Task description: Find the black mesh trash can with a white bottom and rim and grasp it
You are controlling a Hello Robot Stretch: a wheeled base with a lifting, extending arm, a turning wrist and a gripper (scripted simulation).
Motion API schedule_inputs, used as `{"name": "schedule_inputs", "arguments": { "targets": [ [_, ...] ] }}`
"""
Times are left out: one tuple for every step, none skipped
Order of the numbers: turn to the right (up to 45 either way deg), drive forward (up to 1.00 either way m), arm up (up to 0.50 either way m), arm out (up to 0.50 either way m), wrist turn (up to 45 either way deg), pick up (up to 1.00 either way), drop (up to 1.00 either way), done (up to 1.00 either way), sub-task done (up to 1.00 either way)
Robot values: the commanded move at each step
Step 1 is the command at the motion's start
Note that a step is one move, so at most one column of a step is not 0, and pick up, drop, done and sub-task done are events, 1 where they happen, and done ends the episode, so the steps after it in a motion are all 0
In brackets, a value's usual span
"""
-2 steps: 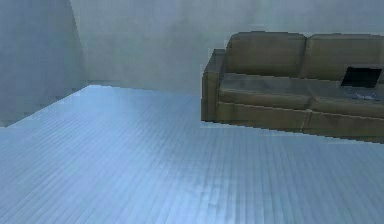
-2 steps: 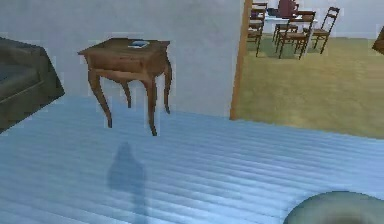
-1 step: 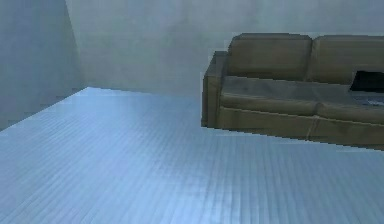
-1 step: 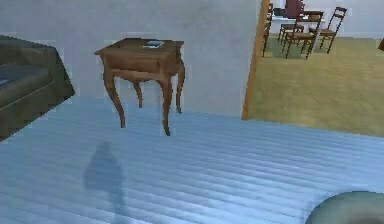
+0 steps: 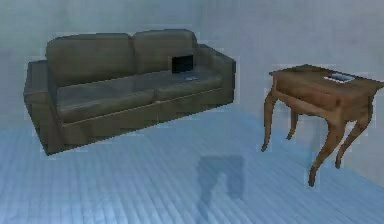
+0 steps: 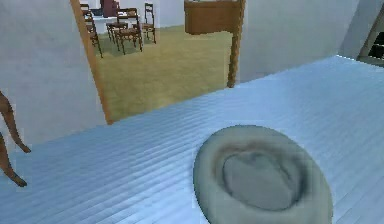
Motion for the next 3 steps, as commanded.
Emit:
{"name": "schedule_inputs", "arguments": {
  "targets": [
    [45.0, 0.0, 0.0, 0.0, 0.0, 0.0, 0.0, 0.0, 0.0],
    [9.0, 0.0, 0.0, 0.0, 0.0, 0.0, 0.0, 0.0, 0.0],
    [3.0, 0.0, 0.0, 0.0, 0.0, 0.0, 0.0, 0.0, 0.0]
  ]
}}
